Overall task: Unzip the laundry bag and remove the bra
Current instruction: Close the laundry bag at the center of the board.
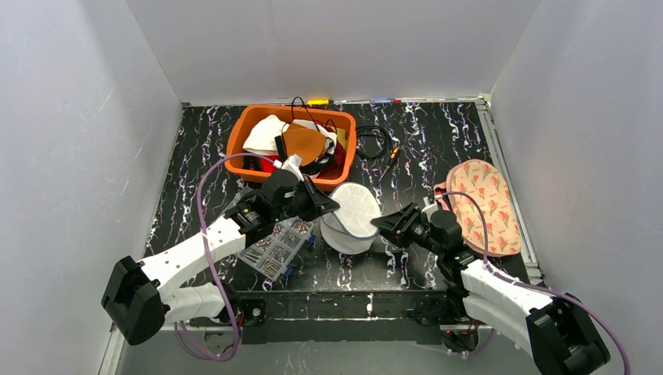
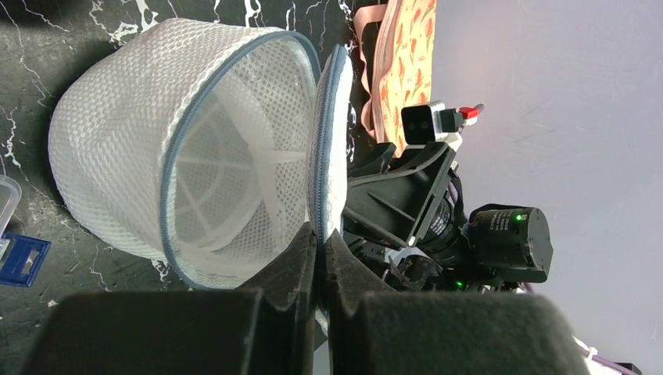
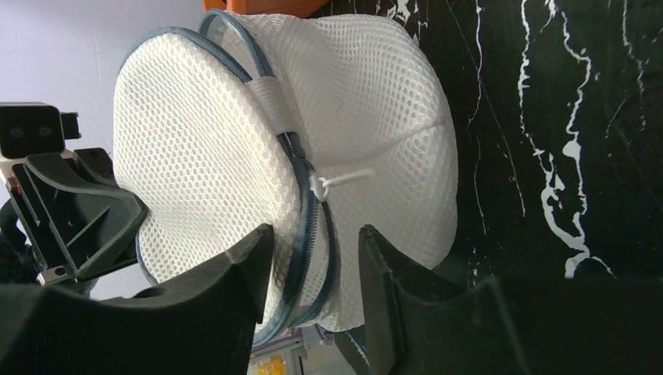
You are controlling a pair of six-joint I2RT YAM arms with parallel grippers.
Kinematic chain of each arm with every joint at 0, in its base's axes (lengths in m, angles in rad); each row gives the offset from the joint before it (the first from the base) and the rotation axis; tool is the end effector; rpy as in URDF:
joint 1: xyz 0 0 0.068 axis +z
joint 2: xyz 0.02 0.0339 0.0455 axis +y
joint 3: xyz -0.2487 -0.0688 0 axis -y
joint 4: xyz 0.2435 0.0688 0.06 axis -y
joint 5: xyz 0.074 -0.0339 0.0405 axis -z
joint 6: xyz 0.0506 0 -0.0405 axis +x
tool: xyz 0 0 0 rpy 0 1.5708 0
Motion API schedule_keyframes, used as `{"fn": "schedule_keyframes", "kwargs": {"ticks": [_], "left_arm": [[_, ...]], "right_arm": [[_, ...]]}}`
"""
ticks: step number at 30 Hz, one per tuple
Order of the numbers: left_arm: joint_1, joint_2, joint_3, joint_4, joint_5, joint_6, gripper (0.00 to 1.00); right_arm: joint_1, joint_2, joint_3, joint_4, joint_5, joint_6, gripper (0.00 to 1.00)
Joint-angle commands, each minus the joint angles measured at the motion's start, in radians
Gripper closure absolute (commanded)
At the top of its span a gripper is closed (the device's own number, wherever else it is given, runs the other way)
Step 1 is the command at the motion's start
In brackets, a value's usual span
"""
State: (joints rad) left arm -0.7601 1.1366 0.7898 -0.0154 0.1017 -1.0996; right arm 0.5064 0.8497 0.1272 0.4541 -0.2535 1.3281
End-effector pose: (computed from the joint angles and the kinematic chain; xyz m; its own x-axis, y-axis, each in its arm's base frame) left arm 0.2002 -0.1974 0.2687 -0.7886 -0.4733 -0.3924 0.1136 0.5151 -0.8495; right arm 0.1659 0.1065 0.1517 -0.7168 0.6770 -0.1672 0.0615 0.3001 0.9519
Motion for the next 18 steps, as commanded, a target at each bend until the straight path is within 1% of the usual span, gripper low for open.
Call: {"fn": "schedule_keyframes", "kwargs": {"ticks": [1, 4, 7, 10, 14, 15, 16, 18], "left_arm": [[0.004, -0.022, -0.007, 0.011, -0.004, 0.003, 1.00], [0.004, -0.027, -0.009, 0.008, -0.006, 0.005, 1.00], [0.004, -0.036, -0.005, -0.015, -0.018, 0.017, 1.00], [0.004, -0.042, 0.002, -0.057, -0.034, 0.040, 1.00], [0.005, -0.045, 0.027, -0.152, -0.084, 0.090, 1.00], [0.004, -0.046, 0.036, -0.175, -0.087, 0.104, 1.00], [0.005, -0.046, 0.041, -0.198, -0.122, 0.117, 1.00], [0.005, -0.043, 0.051, -0.231, -0.146, 0.138, 1.00]], "right_arm": [[0.025, 0.026, 0.030, 0.073, 0.011, -0.003, 0.54], [0.028, 0.026, 0.040, 0.067, 0.020, -0.014, 0.66], [0.027, 0.005, 0.062, 0.014, 0.027, -0.047, 0.79], [0.028, -0.017, 0.096, -0.064, 0.036, -0.095, 0.99], [0.029, -0.041, 0.160, -0.219, 0.051, -0.196, 0.99], [0.028, -0.044, 0.178, -0.279, 0.058, -0.226, 0.99], [0.027, -0.046, 0.197, -0.319, 0.065, -0.256, 0.99], [0.028, -0.043, 0.227, -0.385, 0.075, -0.311, 0.99]]}}
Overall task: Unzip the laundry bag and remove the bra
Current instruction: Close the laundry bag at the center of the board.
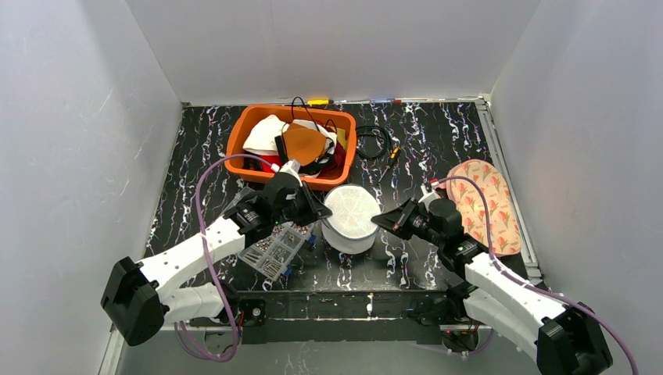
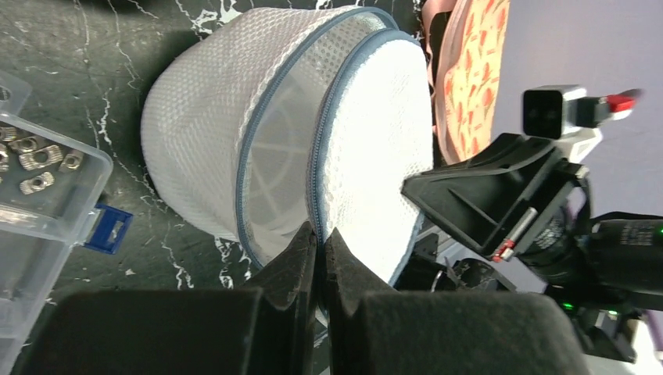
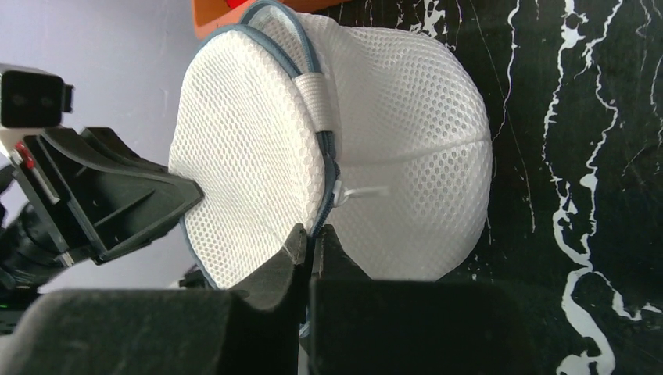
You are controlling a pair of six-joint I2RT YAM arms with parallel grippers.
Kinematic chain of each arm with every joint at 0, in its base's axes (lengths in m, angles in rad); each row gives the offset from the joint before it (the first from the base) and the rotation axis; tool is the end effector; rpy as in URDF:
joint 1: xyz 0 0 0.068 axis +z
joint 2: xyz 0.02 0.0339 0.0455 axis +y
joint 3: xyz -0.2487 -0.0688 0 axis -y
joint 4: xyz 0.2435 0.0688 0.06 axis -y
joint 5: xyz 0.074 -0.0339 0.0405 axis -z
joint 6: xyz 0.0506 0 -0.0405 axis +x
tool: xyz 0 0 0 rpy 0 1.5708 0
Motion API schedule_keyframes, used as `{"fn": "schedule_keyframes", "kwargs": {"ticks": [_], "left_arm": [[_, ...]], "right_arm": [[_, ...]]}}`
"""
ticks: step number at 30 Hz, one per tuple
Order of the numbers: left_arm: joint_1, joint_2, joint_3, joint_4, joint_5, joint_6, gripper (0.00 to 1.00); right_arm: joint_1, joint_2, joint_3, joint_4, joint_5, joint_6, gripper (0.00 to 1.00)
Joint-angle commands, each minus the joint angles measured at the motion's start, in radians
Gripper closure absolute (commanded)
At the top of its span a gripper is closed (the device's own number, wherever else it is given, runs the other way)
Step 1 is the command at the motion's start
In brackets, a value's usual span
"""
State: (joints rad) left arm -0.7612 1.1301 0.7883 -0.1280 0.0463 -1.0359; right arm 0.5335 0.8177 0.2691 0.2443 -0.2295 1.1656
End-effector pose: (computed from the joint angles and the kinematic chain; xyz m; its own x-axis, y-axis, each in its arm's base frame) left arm 0.1971 -0.1910 0.2570 -0.7856 -0.4385 -0.4365 0.0845 0.6228 -0.7778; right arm 0.1720 0.1150 0.1822 -0.7286 0.6091 -0.3134 -0.0318 0.4270 0.9037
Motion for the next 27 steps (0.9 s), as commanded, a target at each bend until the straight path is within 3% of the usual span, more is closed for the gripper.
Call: {"fn": "schedule_keyframes", "kwargs": {"ticks": [1, 7, 9, 13, 16, 21, 27], "left_arm": [[0.005, -0.034, 0.054, -0.130, -0.098, 0.082, 1.00], [0.005, -0.005, 0.050, -0.151, -0.114, 0.104, 0.92], [0.006, -0.001, 0.054, -0.160, -0.115, 0.118, 0.79], [0.005, -0.025, 0.053, -0.172, -0.113, 0.145, 0.41], [0.006, -0.051, 0.039, -0.181, -0.121, 0.159, 0.25], [0.005, -0.044, 0.016, -0.134, -0.077, 0.222, 0.19], [0.006, 0.108, 0.100, -0.124, 0.031, 0.366, 0.17]], "right_arm": [[0.001, -0.007, 0.097, -0.193, 0.053, -0.165, 0.99], [0.006, 0.014, 0.129, -0.233, 0.061, -0.203, 0.99], [0.010, 0.017, 0.131, -0.231, 0.064, -0.207, 0.99], [0.010, 0.018, 0.135, -0.229, 0.062, -0.215, 0.99], [0.011, 0.017, 0.133, -0.224, 0.061, -0.219, 0.99], [0.010, 0.012, 0.115, -0.202, 0.047, -0.215, 0.99], [0.010, -0.003, 0.118, -0.196, 0.013, -0.229, 0.99]]}}
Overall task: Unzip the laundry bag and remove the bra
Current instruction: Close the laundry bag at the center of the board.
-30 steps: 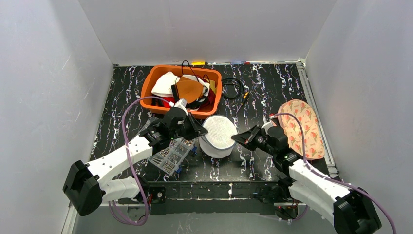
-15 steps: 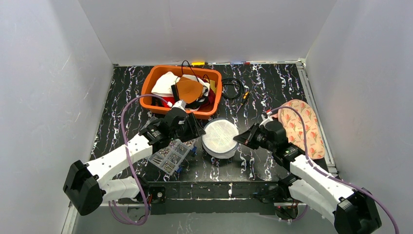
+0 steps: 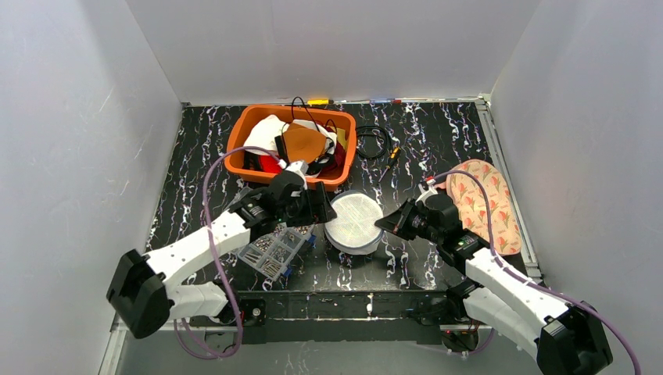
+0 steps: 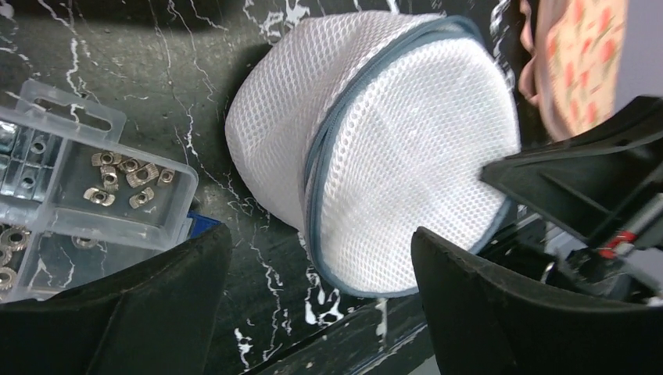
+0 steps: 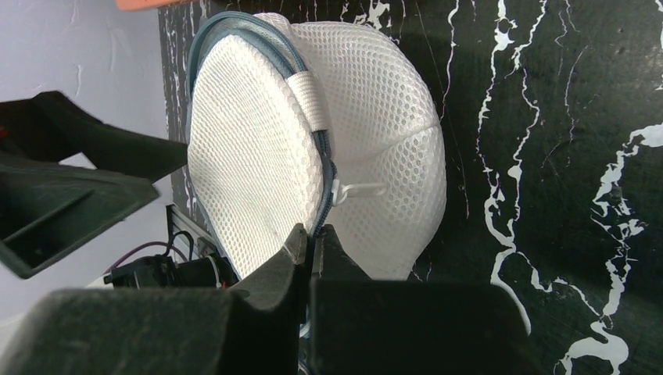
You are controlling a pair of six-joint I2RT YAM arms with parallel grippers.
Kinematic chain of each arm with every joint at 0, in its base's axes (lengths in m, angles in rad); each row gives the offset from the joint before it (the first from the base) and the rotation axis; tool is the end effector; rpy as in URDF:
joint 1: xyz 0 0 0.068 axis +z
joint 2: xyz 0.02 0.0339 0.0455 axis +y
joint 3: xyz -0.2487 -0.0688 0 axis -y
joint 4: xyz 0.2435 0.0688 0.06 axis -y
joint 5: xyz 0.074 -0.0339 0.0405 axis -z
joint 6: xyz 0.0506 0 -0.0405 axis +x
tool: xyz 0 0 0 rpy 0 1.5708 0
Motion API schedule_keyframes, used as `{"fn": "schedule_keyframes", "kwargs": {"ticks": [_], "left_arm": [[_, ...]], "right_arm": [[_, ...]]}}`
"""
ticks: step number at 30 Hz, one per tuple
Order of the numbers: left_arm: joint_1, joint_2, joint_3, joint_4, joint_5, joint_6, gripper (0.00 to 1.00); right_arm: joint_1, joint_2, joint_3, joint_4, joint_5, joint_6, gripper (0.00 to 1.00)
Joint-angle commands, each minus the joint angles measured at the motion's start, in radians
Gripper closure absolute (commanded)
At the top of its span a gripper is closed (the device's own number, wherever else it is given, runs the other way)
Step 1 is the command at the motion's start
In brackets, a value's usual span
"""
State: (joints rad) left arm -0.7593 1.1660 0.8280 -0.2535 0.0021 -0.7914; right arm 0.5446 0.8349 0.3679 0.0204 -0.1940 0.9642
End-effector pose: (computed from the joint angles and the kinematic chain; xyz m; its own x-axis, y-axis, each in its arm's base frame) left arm 0.1995 -0.1895 0.2485 -0.7749 -0.2453 -0.5826 0.1970 0.7820 -0.5913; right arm 0.1737 0.1166 0.1884 -0.7505 0.4880 -0.4458 -0.0711 0.6109 0.7885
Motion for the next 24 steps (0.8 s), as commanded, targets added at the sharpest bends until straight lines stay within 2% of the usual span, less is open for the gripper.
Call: {"fn": "schedule_keyframes", "kwargs": {"ticks": [1, 7, 11, 14, 19, 24], "left_arm": [[0.004, 0.096, 0.075, 0.002, 0.089, 0.147, 0.17], [0.004, 0.182, 0.117, 0.000, 0.094, 0.258, 0.20], [0.004, 0.197, 0.115, 0.030, 0.100, 0.293, 0.27], [0.004, 0.212, 0.121, 0.036, 0.124, 0.316, 0.39], [0.005, 0.191, 0.079, 0.108, 0.186, 0.303, 0.71], [0.004, 0.172, 0.048, 0.128, 0.226, 0.278, 0.91]], "right_arm": [[-0.001, -0.024, 0.020, 0.026, -0.022, -0.030, 0.99], [-0.001, -0.037, 0.022, 0.019, -0.036, -0.037, 0.99], [-0.001, -0.037, 0.020, 0.025, -0.045, -0.040, 0.99], [-0.002, -0.035, 0.022, 0.029, -0.060, -0.042, 0.99], [0.000, -0.043, 0.018, 0.032, -0.086, -0.048, 0.99], [-0.001, -0.048, 0.020, 0.024, -0.120, -0.060, 0.99]]}}
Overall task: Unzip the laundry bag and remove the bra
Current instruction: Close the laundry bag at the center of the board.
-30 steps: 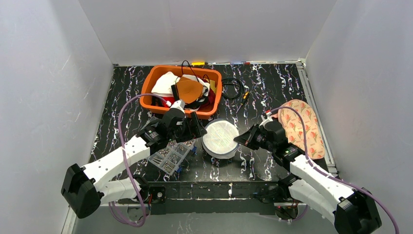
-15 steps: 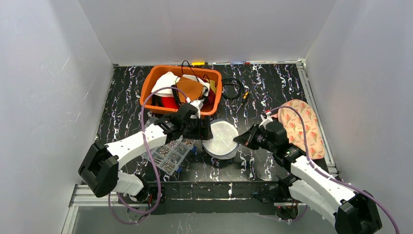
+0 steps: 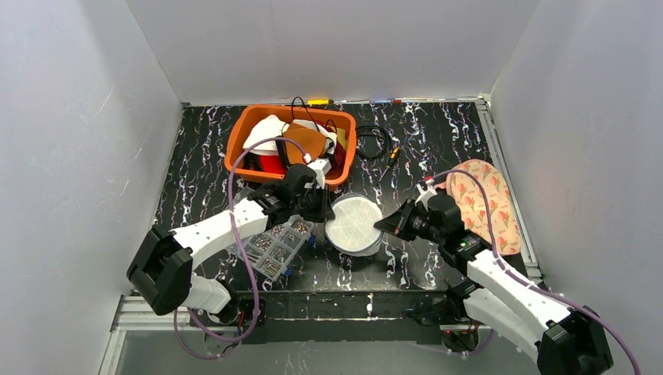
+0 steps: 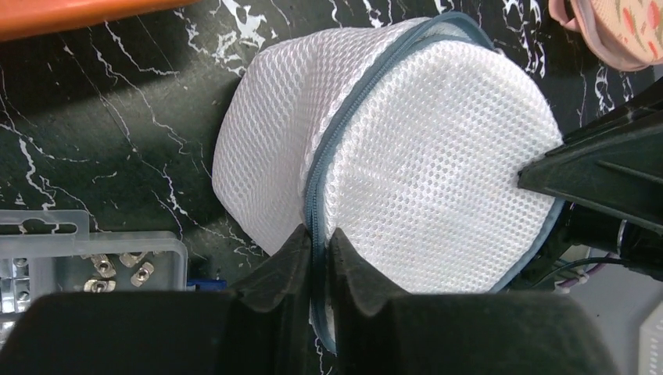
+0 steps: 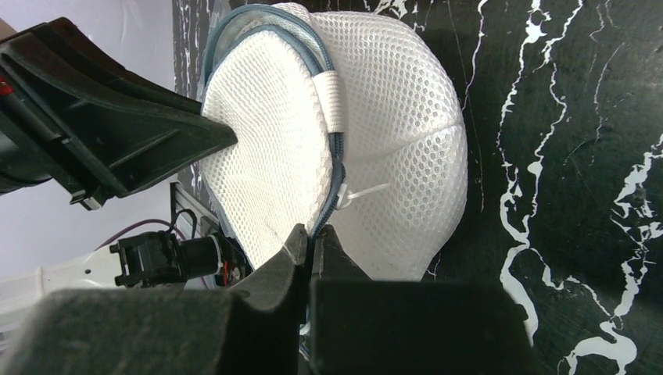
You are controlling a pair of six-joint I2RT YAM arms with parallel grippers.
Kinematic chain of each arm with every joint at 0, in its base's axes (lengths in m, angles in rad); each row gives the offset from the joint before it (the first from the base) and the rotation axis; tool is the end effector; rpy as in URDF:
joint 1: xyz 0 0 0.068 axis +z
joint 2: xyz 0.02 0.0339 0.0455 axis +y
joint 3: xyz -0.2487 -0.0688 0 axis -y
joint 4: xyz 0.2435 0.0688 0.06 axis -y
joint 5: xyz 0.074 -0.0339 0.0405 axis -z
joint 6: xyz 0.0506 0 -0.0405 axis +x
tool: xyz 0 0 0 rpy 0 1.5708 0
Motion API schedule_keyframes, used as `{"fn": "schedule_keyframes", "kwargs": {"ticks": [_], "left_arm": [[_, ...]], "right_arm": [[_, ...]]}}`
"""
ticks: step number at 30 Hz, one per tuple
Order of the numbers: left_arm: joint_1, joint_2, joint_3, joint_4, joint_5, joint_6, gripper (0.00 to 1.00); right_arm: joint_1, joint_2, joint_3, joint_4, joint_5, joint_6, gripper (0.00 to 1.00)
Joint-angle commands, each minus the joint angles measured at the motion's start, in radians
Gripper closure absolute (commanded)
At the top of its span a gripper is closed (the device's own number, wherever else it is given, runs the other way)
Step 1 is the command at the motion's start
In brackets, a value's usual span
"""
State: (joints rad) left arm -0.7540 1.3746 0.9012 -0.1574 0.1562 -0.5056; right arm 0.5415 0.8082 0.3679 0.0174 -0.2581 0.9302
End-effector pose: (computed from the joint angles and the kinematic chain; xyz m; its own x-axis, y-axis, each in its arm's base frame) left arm 0.2248 -0.2219 0.2267 -0.7480 0.0461 -0.6621 0.4635 0.7503 -0.4714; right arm 0.1700 0.1173 0.1934 -0.7697 0.4417 -0.4610 -0.1351 0.5931 0.7937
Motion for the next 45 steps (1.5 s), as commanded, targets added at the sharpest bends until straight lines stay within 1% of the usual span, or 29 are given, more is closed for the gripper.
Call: {"fn": "schedule_keyframes", "kwargs": {"ticks": [1, 3, 9, 13, 17, 19, 21, 26, 30, 35, 42, 45], "left_arm": [[-0.002, -0.045, -0.030, 0.029, 0.078, -0.015, 0.94], [-0.002, -0.074, -0.048, 0.026, 0.088, -0.049, 1.00], [-0.018, -0.180, -0.132, 0.021, 0.127, -0.213, 1.00], [-0.095, -0.205, -0.155, 0.015, 0.113, -0.287, 1.00], [-0.178, -0.167, -0.134, -0.016, 0.099, -0.320, 1.00], [-0.195, -0.153, -0.133, -0.015, 0.090, -0.333, 1.00], [-0.197, -0.145, -0.141, -0.022, 0.058, -0.334, 1.00], [-0.197, -0.146, -0.158, -0.045, -0.092, -0.329, 1.00], [-0.197, -0.123, -0.168, -0.028, -0.142, -0.315, 1.00], [-0.197, -0.090, -0.188, -0.004, -0.189, -0.309, 1.00], [-0.197, -0.088, -0.241, 0.049, -0.240, -0.324, 1.00], [-0.197, -0.045, -0.231, 0.047, -0.245, -0.320, 1.00]], "right_arm": [[0.003, -0.028, 0.024, 0.017, -0.061, -0.031, 0.99], [0.003, -0.038, 0.043, -0.012, -0.075, -0.045, 0.99], [0.002, -0.007, 0.191, -0.345, -0.072, -0.194, 0.99], [0.002, 0.014, 0.242, -0.482, -0.076, -0.265, 0.99], [0.003, 0.040, 0.252, -0.538, -0.084, -0.298, 0.99], [0.002, 0.054, 0.227, -0.535, -0.077, -0.307, 0.99], [0.003, 0.066, 0.189, -0.497, -0.067, -0.296, 0.99], [0.003, 0.031, 0.071, -0.318, 0.001, -0.213, 0.99], [0.002, 0.028, 0.011, -0.217, 0.059, -0.185, 0.99], [0.002, 0.051, -0.039, -0.181, 0.099, -0.209, 0.99], [0.002, 0.040, -0.120, -0.120, 0.110, -0.188, 0.99], [0.003, 0.042, -0.141, -0.103, 0.115, -0.182, 0.99]]}}
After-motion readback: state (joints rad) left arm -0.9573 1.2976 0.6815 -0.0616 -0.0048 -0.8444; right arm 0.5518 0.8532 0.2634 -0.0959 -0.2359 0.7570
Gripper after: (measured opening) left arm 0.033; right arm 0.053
